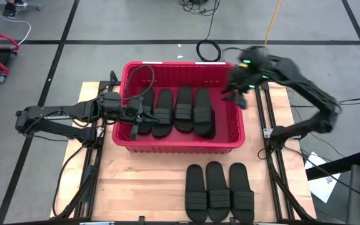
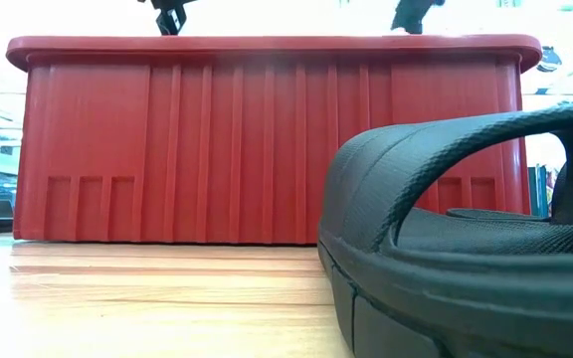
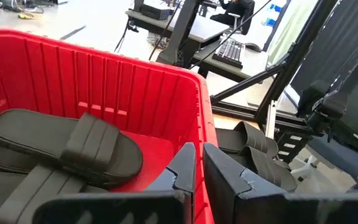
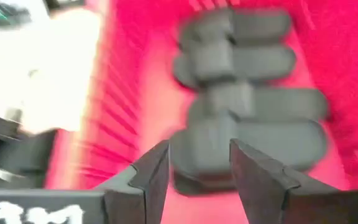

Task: Pick and place slides into bin
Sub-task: Put the black slide into the red bin

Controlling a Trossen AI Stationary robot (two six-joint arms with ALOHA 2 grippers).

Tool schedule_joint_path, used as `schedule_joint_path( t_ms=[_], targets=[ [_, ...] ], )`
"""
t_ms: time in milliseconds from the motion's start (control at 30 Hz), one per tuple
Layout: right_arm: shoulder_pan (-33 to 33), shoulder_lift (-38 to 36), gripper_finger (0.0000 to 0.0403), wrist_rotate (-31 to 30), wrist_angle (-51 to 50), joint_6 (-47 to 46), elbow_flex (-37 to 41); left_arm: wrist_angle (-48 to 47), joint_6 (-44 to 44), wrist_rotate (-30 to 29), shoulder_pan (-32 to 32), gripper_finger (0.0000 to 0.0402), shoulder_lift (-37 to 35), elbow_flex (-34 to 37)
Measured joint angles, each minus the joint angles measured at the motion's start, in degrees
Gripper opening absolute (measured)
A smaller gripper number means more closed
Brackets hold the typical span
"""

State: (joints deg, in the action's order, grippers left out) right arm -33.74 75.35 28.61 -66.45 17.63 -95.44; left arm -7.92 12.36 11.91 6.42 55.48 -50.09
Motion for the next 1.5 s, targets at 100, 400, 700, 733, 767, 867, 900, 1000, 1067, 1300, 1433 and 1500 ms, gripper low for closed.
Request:
schedule_joint_path(
  t_ms=[100, 400, 700, 733, 767, 867, 900, 1000, 1067, 1300, 1433, 1500],
  targets=[
    [2.72, -7.53, 0.0159, 5.55, 0.32, -5.79, -0.39, -0.02, -1.55, 0.06, 0.00, 0.0026, 0.00, 0.00],
    [23.63, -14.47, 0.0159, 2.47, -2.18, -36.96, -0.39, -3.20, -7.98, 0.10, 0.00, 0.0026, -0.02, 0.00],
    [44.90, -14.01, 0.0160, -0.08, -8.36, -46.92, 9.51, -4.37, -6.84, 0.16, 0.00, 0.0026, -0.02, 0.00],
    [46.52, -14.25, 0.0160, -0.06, -7.18, -46.82, 11.69, -3.78, -5.59, 0.15, 0.00, 0.0026, -0.02, 0.00],
    [48.03, -14.67, 0.0160, -0.03, -5.67, -46.31, 13.97, -3.38, -4.49, 0.15, 0.00, 0.0026, -0.02, 0.00],
    [51.43, -16.36, 0.0160, 0.13, -2.16, -45.20, 21.79, -1.64, -2.30, 0.13, 0.00, 0.0026, -0.02, 0.00],
    [52.16, -16.97, 0.0160, 0.14, -0.63, -45.20, 24.54, -1.10, -1.56, 0.04, 0.00, 0.0026, -0.02, 0.00],
    [54.03, -20.01, 0.0160, 1.20, 6.67, -46.61, 33.20, 0.41, 0.29, -1.27, 0.00, 0.0026, -0.02, 0.00],
    [55.02, -22.50, 0.0160, 2.60, 13.17, -49.28, 38.67, 0.81, 1.13, -2.08, 0.00, 0.0026, -0.02, 0.00],
    [62.23, -25.89, 0.0160, 6.41, 35.25, -58.75, 54.20, 0.94, 2.34, -4.47, 0.00, 0.0026, -0.02, -0.01],
    [64.54, -25.83, 0.0160, 5.68, 41.04, -62.05, 58.61, 0.93, 2.70, -4.49, 0.00, 0.0026, -0.02, 0.00],
    [65.00, -25.83, 0.0160, 4.86, 42.87, -63.47, 60.17, 0.94, 2.70, -4.49, -0.02, 0.0026, -0.02, 0.00]
  ],
)
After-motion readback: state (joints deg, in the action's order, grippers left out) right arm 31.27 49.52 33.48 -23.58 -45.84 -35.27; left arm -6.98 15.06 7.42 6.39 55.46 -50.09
